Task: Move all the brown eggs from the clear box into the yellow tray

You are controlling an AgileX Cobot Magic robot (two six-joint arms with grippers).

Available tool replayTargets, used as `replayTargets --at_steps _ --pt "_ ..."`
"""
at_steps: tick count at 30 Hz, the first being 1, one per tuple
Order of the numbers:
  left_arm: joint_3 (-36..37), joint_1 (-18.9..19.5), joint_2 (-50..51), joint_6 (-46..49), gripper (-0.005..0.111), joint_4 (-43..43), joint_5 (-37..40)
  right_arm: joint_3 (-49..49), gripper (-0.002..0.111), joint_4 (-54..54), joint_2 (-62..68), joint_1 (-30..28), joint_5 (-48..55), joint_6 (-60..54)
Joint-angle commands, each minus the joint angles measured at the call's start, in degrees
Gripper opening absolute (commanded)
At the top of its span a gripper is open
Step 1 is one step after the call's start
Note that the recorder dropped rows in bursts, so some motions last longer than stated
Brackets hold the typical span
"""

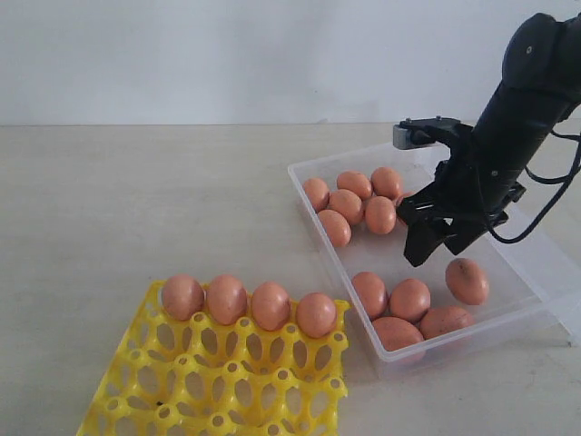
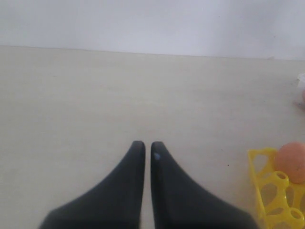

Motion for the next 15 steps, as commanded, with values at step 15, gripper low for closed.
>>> replayTargets --at_steps 15 --pt "0.2 0.0 -0.2 0.2 0.004 0.0 -0.4 -0.3 0.058 0.8 -0.8 -0.6 5.2 0.3"
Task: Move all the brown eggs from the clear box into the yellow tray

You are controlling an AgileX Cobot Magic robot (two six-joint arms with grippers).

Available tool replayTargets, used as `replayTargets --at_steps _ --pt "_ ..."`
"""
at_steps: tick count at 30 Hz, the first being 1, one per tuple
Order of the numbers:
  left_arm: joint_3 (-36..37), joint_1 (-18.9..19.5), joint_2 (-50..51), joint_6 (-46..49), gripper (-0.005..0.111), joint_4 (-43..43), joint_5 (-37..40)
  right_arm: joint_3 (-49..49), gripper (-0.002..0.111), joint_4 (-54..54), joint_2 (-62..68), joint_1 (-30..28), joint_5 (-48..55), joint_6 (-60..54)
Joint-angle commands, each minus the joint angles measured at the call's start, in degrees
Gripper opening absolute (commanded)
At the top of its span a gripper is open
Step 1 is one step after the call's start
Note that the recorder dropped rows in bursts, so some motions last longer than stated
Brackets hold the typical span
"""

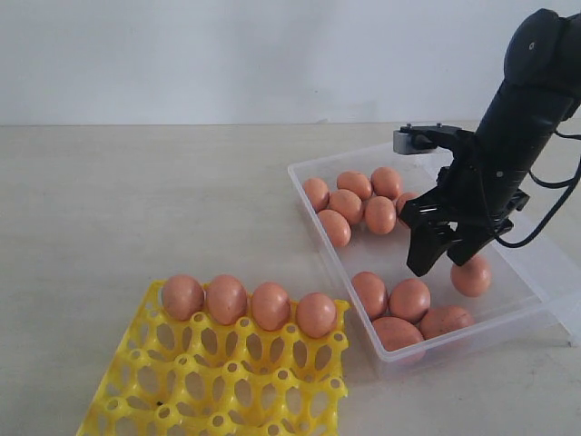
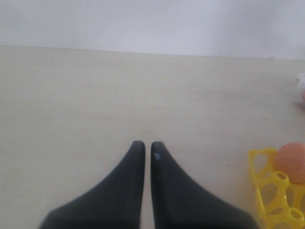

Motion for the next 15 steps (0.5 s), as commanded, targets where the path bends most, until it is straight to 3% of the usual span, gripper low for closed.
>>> replayTargets --at_steps 1,15 --pt "0.2 0.0 -0.2 0.2 0.004 0.0 -0.4 -0.3 0.058 0.1 -0.6 -0.6 0.4 -0.1" --pt "0.2 0.0 -0.2 0.2 0.004 0.0 -0.4 -0.2 0.058 -2.6 -0.3 -0.6 -0.4 -0.1"
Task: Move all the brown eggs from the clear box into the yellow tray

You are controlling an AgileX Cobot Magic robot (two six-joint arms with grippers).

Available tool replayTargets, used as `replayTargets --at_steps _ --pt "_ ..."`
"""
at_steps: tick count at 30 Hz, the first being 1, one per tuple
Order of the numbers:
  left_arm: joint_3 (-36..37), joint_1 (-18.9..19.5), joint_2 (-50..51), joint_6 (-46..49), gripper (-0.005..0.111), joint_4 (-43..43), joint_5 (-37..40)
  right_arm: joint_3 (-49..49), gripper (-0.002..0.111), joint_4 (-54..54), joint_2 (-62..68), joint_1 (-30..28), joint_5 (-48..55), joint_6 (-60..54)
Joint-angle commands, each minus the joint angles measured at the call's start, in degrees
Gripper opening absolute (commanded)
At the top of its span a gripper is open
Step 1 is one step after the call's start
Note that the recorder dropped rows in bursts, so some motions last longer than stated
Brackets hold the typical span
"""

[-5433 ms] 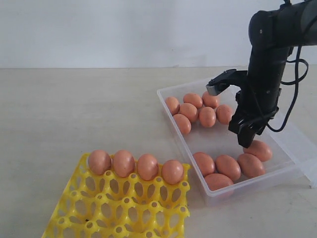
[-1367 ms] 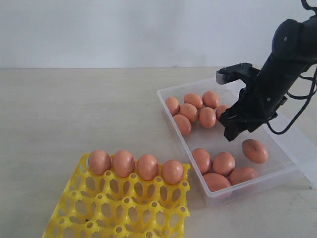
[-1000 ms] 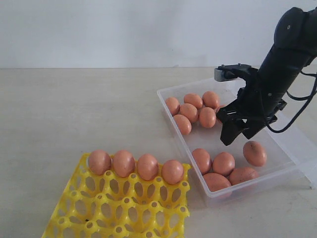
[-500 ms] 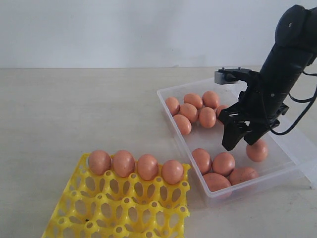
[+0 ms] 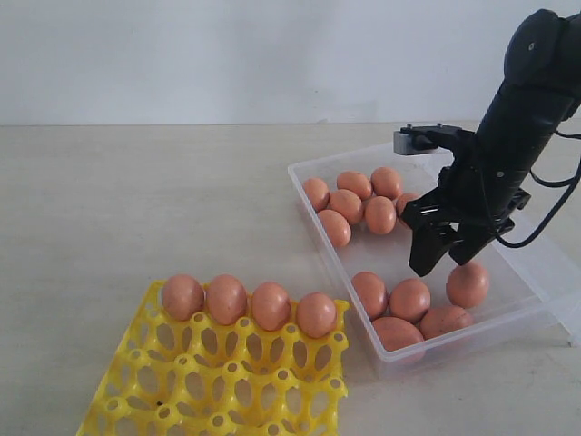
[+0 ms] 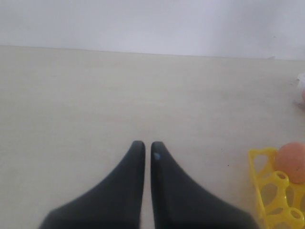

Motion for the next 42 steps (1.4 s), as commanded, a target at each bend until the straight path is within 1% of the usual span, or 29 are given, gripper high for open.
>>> replayTargets --at_steps 1,7,18,28,35,42 --pt "0.2 0.0 -0.2 0.2 0.004 0.0 -0.4 -0.2 0.058 -1.9 -0.3 -0.6 -0.2 -0.1" --pt "0.2 0.0 -0.2 0.2 0.004 0.0 -0.4 -0.2 0.058 -2.2 -0.3 -0.6 -1.0 1.9" --pt "0.2 0.0 -0.2 0.2 0.004 0.0 -0.4 -0.2 0.058 -3.4 -0.3 -0.6 -2.4 0.0" --pt "0.2 0.0 -0.2 0.2 0.004 0.0 -0.4 -0.2 0.058 -5.6 -0.3 -0.6 -4.8 0.5" --pt "0.2 0.0 -0.2 0.2 0.004 0.0 -0.4 -0.2 0.058 -2.0 1.3 -0.6 -6.1 0.4" --pt "0.2 0.0 -0.2 0.2 0.004 0.0 -0.4 -0.2 0.058 -1.5 3.6 -0.6 -7.6 3.8"
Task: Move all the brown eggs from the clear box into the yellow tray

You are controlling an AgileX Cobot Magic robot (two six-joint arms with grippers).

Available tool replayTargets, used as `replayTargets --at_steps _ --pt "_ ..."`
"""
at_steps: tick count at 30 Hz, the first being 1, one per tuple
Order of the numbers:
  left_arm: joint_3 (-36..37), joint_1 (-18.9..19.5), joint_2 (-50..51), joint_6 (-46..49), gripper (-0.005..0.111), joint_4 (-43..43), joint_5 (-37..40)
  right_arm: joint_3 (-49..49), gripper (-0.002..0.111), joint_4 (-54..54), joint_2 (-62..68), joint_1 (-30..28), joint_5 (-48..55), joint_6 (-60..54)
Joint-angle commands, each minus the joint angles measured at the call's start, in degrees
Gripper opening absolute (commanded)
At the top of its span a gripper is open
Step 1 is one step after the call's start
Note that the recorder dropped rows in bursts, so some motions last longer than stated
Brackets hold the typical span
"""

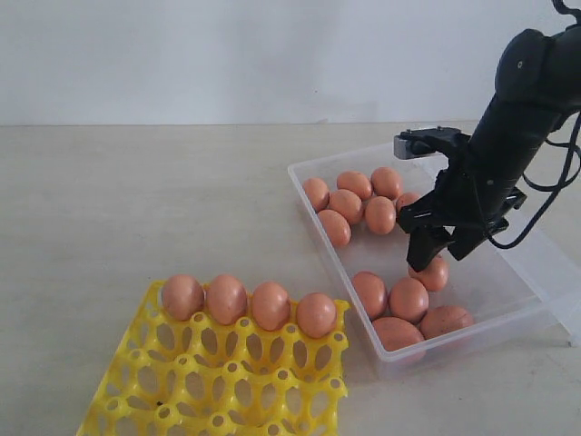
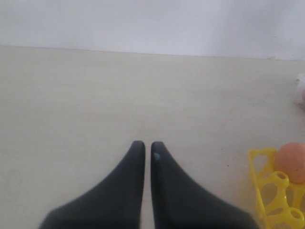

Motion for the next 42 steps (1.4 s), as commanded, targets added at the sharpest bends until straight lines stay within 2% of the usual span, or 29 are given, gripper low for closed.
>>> replayTargets --at_steps 1,11,14,22,33,37,42 --pt "0.2 0.0 -0.2 0.2 0.004 0.0 -0.4 -0.2 0.058 0.7 1.7 -0.6 -0.3 2.2" --pt "0.2 0.0 -0.2 0.2 0.004 0.0 -0.4 -0.2 0.057 1.6 3.1 -0.6 -4.0 2.0" --pt "0.2 0.0 -0.2 0.2 0.004 0.0 -0.4 -0.2 0.044 1.9 3.1 -0.6 -4.1 1.0" --pt "0.2 0.0 -0.2 0.2 0.004 0.0 -0.4 -0.2 0.0 1.7 3.1 -0.6 -3.9 -2.7" --pt "0.2 0.0 -0.2 0.2 0.004 0.0 -0.4 -0.2 0.0 4.4 0.0 -0.6 -7.5 1.2" --pt "0.2 0.0 -0.2 0.2 0.004 0.0 -0.4 3.0 0.0 6.2 -4.8 -0.6 -14.7 2.2" --pt "0.2 0.0 -0.2 0.2 0.004 0.0 -0.4 11.9 0.0 7.5 -11.5 -0.6 -23.5 1.9"
